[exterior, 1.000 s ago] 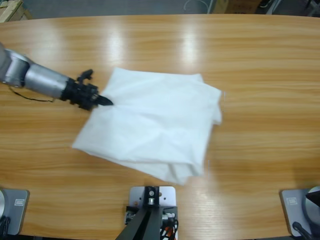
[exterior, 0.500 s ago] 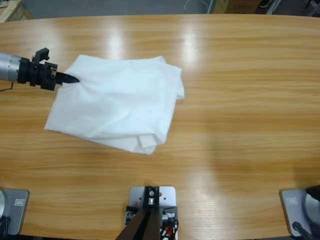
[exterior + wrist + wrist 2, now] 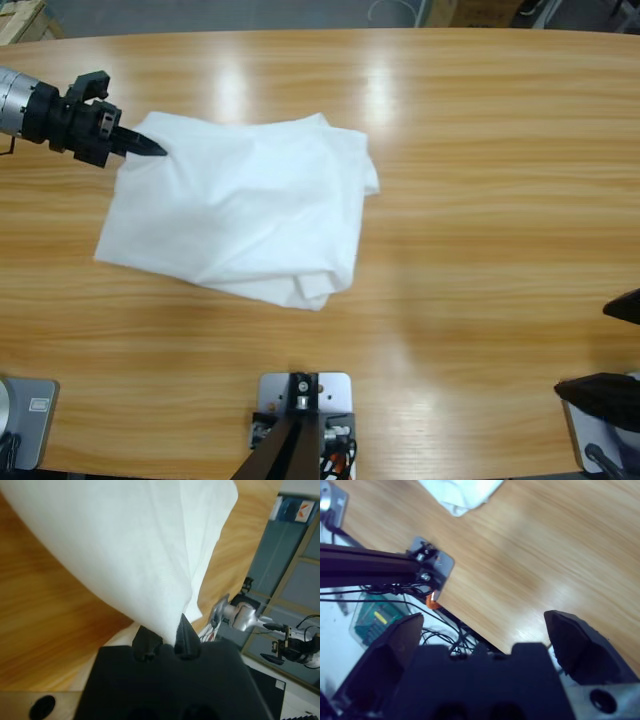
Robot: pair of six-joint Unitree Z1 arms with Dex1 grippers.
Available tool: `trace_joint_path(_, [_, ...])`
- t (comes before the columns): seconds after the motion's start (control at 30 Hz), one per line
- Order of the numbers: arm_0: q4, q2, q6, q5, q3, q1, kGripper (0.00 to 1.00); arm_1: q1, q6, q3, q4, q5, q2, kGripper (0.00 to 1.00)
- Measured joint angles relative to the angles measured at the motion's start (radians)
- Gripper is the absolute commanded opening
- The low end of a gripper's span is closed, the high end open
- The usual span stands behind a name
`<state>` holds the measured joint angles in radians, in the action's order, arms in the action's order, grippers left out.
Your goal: Fold clothes
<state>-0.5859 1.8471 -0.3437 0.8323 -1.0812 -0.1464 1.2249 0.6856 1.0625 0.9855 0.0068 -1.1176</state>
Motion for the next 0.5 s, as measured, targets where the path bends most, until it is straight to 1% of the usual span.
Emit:
trace_joint_path(0.1, [-0.060, -0.002, 0.000, 0.000, -0.053, -0.031, 0.000, -0.024, -0.025, -0.015, -0.022, 0.034, -0.003, 0.982])
trace_joint_path(0.3, [-0.168, -0.003, -0.013, 0.000, -0.179, -0.077, 0.000, -0.029, -0.039, -0.054, -0.054, 0.060, -0.004, 0.982])
trace_joint_path(0.5, [-0.269, -0.013, -0.014, -0.006, -0.283, -0.083, 0.000, -0.029, -0.040, -0.095, -0.063, 0.069, 0.002, 0.982])
